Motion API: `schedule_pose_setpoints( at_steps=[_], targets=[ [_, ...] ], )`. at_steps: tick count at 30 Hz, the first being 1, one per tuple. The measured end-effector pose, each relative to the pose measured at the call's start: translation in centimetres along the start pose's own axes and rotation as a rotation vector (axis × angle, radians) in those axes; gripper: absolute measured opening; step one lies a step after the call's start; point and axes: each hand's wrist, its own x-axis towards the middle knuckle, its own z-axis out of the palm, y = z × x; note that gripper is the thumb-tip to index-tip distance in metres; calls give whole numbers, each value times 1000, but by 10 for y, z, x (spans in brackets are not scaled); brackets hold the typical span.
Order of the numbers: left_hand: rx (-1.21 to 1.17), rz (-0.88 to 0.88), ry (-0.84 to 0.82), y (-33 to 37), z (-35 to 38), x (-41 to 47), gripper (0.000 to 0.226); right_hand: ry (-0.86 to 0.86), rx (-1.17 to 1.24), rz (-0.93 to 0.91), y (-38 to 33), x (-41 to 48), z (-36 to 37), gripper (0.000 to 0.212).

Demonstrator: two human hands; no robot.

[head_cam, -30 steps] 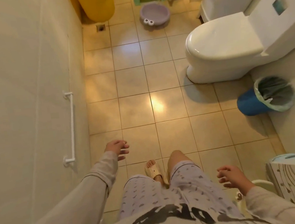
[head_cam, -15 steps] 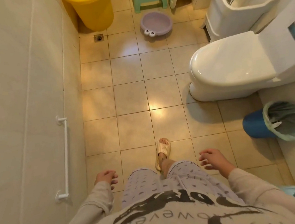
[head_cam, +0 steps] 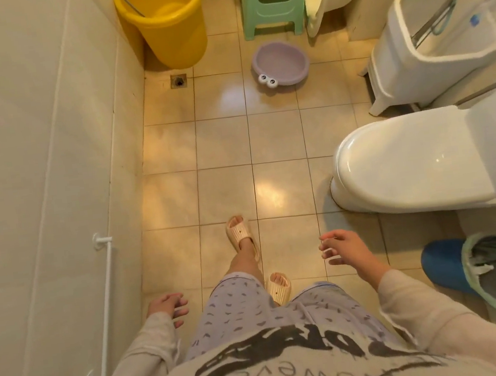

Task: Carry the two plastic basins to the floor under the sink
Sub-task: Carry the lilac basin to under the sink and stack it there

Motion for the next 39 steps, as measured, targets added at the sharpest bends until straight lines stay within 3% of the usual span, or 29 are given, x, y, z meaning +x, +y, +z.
schedule_pose_setpoints(
  at_steps=[9,14,19,24,32,39],
  targets=[
    [216,90,-89,198,32,40,10,128,132,199,-46,57,2,19],
    [362,280,-167,319,51,43,9,206,200,242,-72,75,-2,12],
    [314,338,-182,416,73,42,22,216,185,280,-105,102,-13,12],
    [353,315,-210,445,100,51,20,211,241,274,-159,146,-37,11],
    [287,53,-83,460,132,69,15,164,214,204,-284,231,-99,15],
    [194,43,-77,508,155,67,10,106,81,99,-381,289,-139,16]
  ],
)
